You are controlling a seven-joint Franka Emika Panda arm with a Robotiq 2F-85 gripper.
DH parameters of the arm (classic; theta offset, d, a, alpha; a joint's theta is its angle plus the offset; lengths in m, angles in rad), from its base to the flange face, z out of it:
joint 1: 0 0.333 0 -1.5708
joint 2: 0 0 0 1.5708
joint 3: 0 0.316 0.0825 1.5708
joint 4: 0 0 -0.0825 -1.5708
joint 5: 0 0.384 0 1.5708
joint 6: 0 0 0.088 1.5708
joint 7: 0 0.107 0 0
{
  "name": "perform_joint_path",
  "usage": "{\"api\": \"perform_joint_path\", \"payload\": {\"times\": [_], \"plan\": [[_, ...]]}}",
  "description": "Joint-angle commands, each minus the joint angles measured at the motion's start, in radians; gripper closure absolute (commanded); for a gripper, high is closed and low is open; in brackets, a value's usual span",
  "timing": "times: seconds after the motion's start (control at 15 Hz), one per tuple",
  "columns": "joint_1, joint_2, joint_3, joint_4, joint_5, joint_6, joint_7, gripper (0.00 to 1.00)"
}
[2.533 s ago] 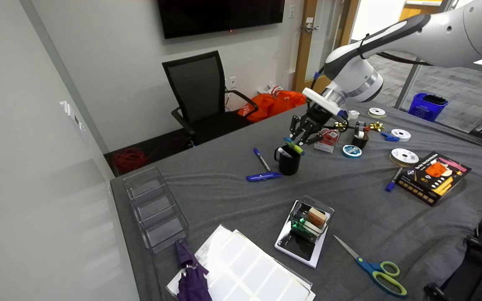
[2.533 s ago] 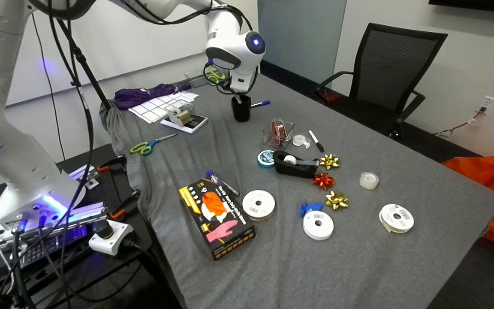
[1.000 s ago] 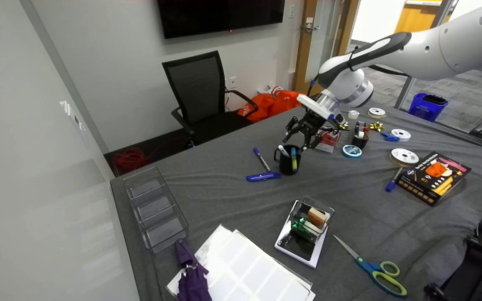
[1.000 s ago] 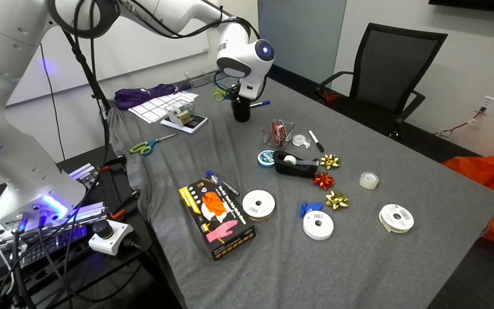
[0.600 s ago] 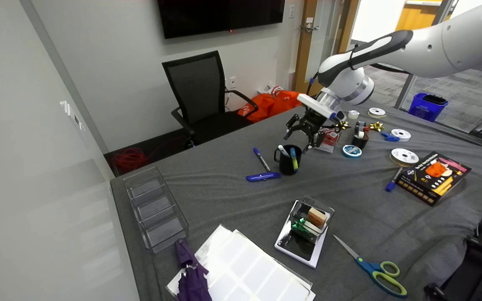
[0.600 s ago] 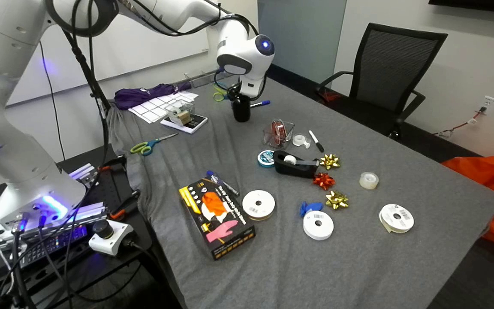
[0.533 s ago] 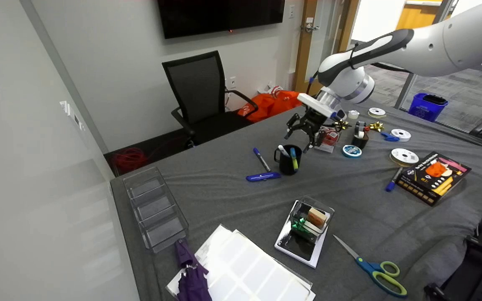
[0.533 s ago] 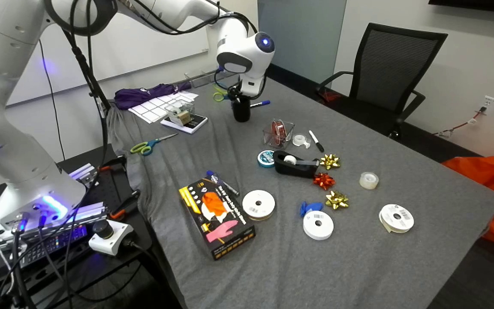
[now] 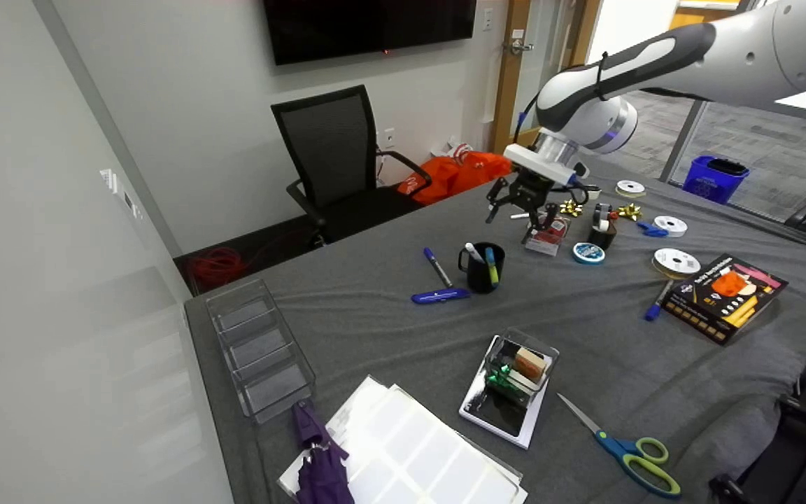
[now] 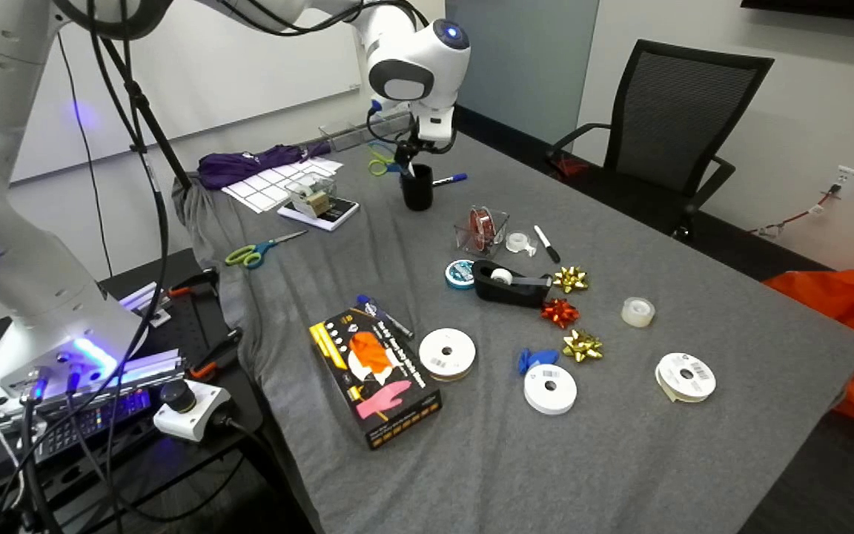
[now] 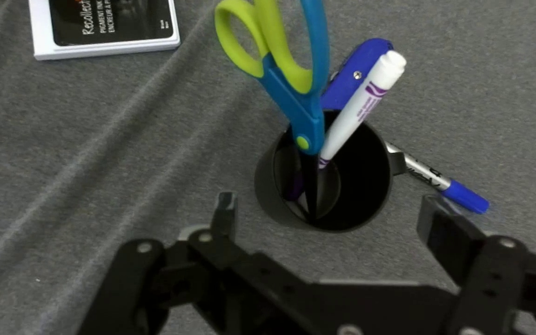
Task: Lift the scissors to the right from the table and put it in the black stationary cup
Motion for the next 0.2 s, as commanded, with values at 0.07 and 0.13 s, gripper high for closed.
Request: {"api": "perform_joint_path", "payload": {"times": [0.07,0.13], "plan": [[0.003,-0.108,-0.001,-0.115,-0.083,-0.007,-0.04,0.0],[0.005,-0.122,-0.003,-0.13,-0.097,-0.002,-0.03,0.0]]}}
